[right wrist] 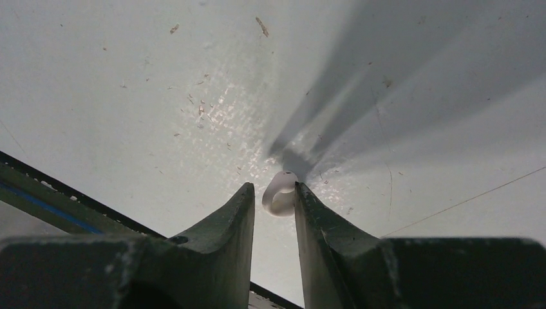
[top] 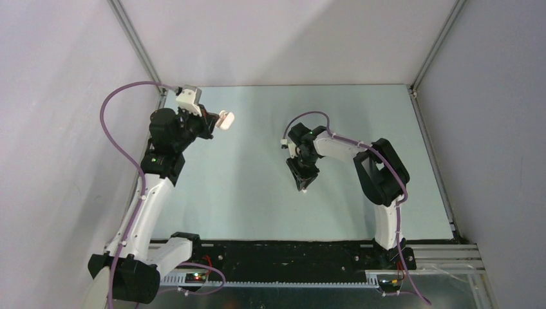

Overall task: Insert the wireless bluetooth earbuds into the charging case
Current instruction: Pick up the earbud from the center of the board.

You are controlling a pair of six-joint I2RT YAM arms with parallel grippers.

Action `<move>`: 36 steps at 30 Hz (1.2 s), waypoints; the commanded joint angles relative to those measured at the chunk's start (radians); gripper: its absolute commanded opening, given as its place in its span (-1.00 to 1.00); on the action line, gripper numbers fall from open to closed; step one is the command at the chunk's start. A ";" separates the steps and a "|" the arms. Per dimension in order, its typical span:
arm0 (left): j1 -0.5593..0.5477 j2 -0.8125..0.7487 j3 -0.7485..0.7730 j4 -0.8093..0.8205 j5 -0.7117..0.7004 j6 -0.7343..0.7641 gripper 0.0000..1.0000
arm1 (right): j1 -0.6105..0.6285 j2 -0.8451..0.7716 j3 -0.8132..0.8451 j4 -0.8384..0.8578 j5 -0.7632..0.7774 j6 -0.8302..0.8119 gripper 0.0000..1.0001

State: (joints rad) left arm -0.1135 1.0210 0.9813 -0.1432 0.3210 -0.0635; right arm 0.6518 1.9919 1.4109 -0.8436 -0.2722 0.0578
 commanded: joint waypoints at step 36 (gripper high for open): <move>0.008 0.039 0.032 0.059 0.039 -0.049 -1.00 | -0.048 -0.041 0.004 -0.020 0.017 -0.037 -0.57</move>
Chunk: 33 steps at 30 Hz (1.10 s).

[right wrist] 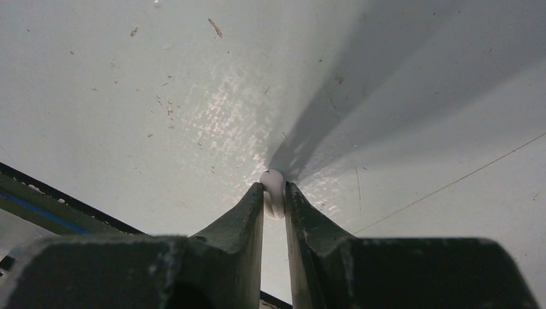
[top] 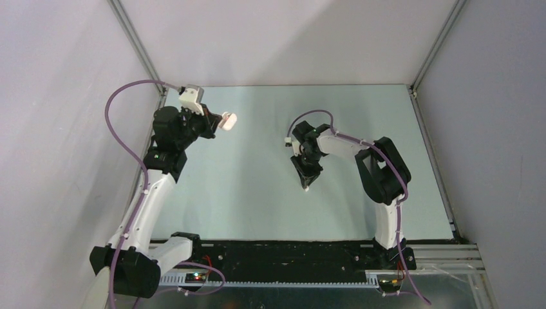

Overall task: Insert the wireless bluetooth earbuds into the charging case
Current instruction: Pick up the earbud from the center of the board.

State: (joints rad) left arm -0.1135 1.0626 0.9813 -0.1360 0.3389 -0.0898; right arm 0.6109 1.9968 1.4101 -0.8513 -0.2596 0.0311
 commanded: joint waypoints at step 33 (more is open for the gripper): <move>0.006 0.019 0.037 0.056 0.047 -0.044 -1.00 | -0.012 -0.065 -0.015 -0.010 -0.047 -0.028 -0.49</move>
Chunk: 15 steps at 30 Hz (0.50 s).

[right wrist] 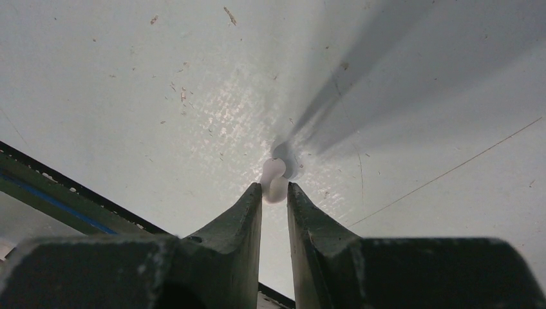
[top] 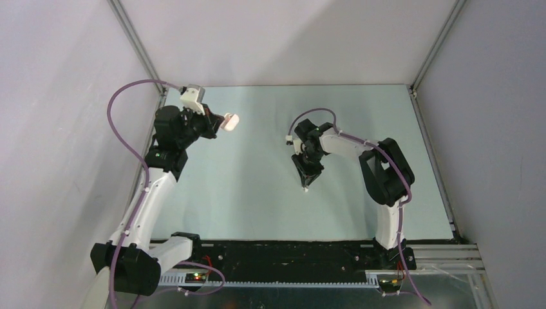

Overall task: Insert the wireless bluetooth earbuds into the charging case
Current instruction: Pick up the earbud from the center of the board.

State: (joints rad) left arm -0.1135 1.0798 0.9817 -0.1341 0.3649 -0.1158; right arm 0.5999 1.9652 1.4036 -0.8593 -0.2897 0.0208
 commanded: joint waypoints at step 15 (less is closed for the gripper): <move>0.007 0.008 0.045 0.054 0.026 -0.025 -1.00 | -0.008 -0.033 -0.017 -0.008 -0.018 -0.040 -0.65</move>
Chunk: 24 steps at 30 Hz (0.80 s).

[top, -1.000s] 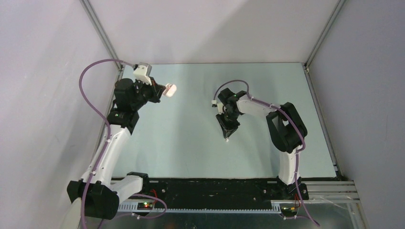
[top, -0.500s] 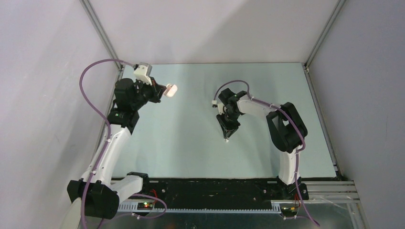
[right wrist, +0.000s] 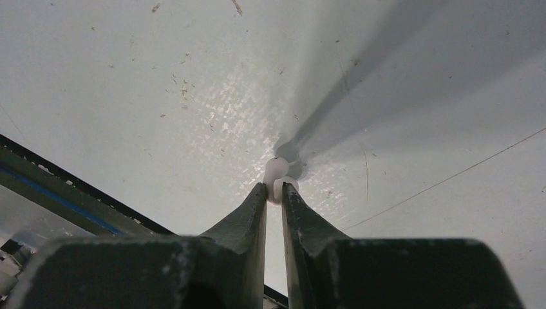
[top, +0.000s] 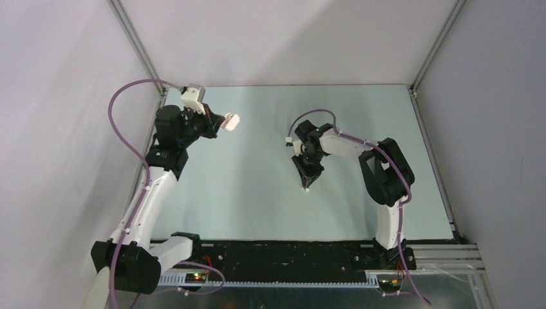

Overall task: Insert the wireless bluetooth earbuds into the charging case
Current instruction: Pick up the earbud from the center of the board.

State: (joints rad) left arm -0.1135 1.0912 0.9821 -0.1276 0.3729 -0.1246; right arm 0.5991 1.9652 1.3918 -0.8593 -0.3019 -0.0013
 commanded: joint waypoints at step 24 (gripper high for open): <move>0.007 0.012 0.053 0.053 0.035 -0.023 -1.00 | -0.005 -0.041 -0.005 -0.011 0.034 -0.113 -0.55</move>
State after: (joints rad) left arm -0.1135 1.1065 0.9859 -0.1204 0.3836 -0.1322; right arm 0.5941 1.9591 1.3914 -0.8585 -0.2817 -0.0696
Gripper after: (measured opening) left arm 0.009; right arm 0.217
